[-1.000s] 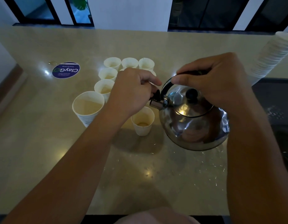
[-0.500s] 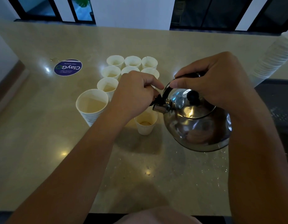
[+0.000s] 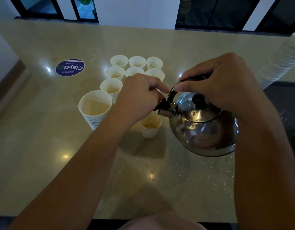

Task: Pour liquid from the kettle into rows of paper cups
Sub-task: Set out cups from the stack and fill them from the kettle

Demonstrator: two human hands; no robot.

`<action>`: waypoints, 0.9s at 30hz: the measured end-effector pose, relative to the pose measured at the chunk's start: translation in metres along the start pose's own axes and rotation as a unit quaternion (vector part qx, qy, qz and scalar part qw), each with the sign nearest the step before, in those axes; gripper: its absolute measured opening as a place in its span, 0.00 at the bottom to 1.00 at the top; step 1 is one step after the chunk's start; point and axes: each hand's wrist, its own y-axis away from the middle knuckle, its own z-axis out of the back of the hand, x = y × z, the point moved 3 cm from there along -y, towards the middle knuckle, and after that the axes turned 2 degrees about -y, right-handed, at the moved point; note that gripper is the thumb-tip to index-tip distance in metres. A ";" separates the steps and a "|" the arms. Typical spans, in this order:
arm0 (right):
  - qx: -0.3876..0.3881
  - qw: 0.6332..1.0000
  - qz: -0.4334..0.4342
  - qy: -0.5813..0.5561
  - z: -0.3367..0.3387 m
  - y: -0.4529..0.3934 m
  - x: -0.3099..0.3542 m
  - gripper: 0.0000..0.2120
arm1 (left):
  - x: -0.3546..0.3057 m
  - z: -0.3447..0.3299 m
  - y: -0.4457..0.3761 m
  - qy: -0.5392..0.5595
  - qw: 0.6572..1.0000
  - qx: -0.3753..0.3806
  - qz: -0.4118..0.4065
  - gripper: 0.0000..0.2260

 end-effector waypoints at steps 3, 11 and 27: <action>-0.002 1.000 -0.001 -0.001 0.000 0.000 -0.001 0.12 | 0.000 0.000 0.000 -0.004 1.000 0.003 -0.005 0.14; 0.002 1.000 0.002 0.000 0.000 -0.002 -0.001 0.11 | 0.001 -0.001 -0.001 -0.005 1.000 0.004 -0.010 0.14; 0.008 1.000 0.007 0.002 -0.003 -0.002 -0.005 0.11 | 0.004 -0.002 0.000 -0.010 1.000 0.014 -0.002 0.16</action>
